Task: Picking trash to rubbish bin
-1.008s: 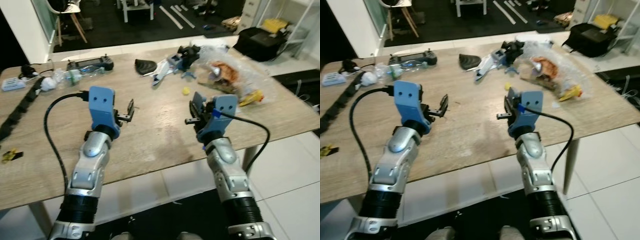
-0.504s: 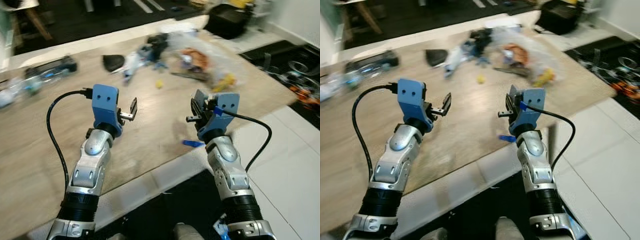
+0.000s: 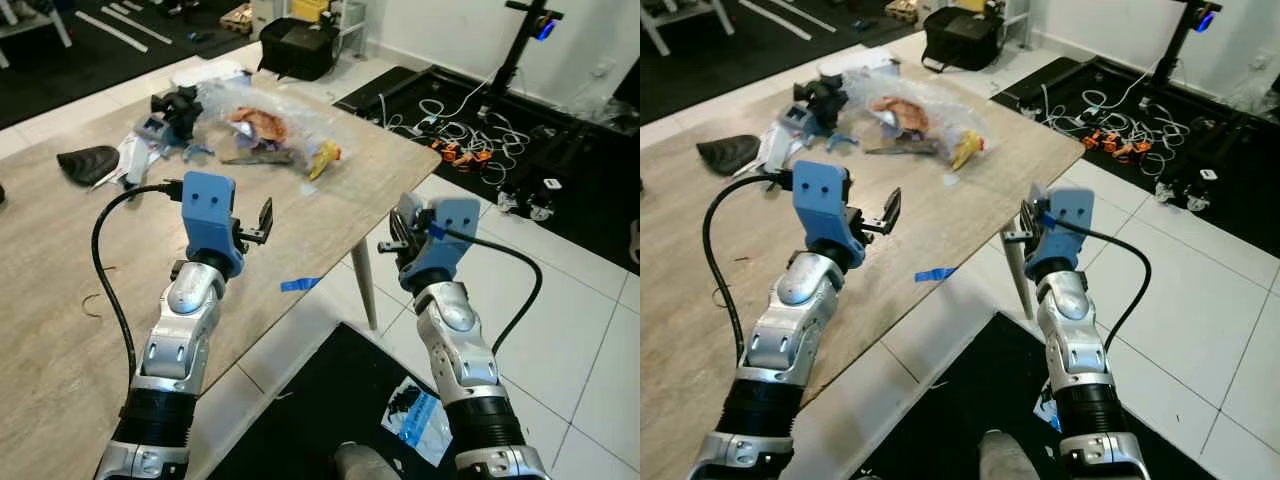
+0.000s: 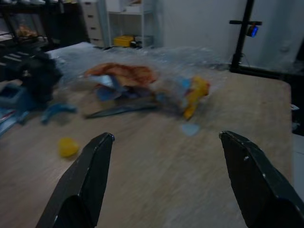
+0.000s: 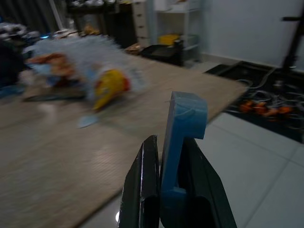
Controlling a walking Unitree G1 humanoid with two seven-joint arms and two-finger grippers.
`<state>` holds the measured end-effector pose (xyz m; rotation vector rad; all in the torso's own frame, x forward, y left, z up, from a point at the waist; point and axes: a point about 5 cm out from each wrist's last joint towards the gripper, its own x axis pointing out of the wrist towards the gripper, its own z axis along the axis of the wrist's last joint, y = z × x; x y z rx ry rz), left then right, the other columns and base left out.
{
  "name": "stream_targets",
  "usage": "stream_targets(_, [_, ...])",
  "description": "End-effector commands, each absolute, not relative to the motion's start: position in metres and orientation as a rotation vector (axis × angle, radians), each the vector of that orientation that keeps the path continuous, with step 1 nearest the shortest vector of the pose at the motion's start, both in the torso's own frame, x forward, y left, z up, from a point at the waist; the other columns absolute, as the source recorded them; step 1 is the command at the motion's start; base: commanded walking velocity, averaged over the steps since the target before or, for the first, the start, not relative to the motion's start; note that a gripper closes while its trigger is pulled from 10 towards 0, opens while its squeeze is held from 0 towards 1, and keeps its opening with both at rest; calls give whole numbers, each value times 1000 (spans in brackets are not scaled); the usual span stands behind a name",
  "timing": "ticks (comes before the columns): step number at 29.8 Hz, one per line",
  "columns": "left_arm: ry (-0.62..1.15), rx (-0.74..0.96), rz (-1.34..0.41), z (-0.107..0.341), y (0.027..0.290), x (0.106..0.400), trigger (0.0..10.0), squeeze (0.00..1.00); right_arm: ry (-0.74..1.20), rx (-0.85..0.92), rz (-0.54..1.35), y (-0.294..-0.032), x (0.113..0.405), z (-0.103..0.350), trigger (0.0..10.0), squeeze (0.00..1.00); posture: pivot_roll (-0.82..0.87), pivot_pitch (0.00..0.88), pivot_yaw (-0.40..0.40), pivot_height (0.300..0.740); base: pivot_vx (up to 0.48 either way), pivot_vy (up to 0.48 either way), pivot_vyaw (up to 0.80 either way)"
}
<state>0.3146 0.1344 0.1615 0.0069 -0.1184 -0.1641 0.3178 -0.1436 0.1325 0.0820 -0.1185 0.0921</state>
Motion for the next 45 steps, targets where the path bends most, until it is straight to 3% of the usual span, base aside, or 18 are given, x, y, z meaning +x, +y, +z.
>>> stream_targets(1, [-79, 8, -162, 157, 136, 318, 10000, 0, -92, 76, 84, -145, 316, 125, 10000, 0, -43, 0, 13, 740, 0, 0, -800])
stream_targets(20, [-82, 87, -182, 149, 124, 314, 10000, 0, -35, 85, 14, -155, 313, 114, 10000, 0, -68, 0, 28, 740, 0, 0, -800])
stream_targets(27, [-26, 125, -129, 140, 131, 314, 10000, 0, -19, 86, 29, -152, 313, 111, 10000, 0, -66, 0, 23, 740, 0, 0, -800])
stream_targets(45, [-58, 50, -137, 145, 129, 314, 10000, 0, -3, 86, 32, -152, 313, 109, 10000, 0, -72, 0, 26, 740, 0, 0, -800])
